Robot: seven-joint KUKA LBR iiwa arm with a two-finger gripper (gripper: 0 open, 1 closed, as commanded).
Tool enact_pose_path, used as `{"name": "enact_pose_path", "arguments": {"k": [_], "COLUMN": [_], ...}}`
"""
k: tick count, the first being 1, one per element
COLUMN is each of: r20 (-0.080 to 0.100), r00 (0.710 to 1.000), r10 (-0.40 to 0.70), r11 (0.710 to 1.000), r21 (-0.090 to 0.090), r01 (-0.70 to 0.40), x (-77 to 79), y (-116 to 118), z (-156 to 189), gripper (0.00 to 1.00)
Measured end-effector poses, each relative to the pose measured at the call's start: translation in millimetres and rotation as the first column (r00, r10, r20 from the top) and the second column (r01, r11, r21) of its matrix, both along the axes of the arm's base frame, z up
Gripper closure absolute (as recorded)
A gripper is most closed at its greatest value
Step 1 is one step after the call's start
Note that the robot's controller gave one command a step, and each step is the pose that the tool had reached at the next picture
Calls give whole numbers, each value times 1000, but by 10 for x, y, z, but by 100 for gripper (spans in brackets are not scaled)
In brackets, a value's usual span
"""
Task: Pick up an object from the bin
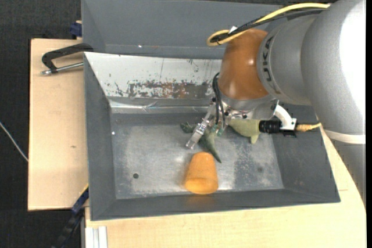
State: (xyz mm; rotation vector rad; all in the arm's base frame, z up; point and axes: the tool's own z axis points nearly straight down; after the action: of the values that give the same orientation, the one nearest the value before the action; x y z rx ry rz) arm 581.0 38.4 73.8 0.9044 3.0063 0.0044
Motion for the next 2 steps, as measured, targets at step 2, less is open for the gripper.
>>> {"name": "enact_pose_path", "arguments": {"k": [2], "r20": [3], "r00": [1000], "r10": [0], "r11": [1000], "r21": [0], "r01": [0], "x": [30], "y": [0], "z": [175], "gripper": [100]}}
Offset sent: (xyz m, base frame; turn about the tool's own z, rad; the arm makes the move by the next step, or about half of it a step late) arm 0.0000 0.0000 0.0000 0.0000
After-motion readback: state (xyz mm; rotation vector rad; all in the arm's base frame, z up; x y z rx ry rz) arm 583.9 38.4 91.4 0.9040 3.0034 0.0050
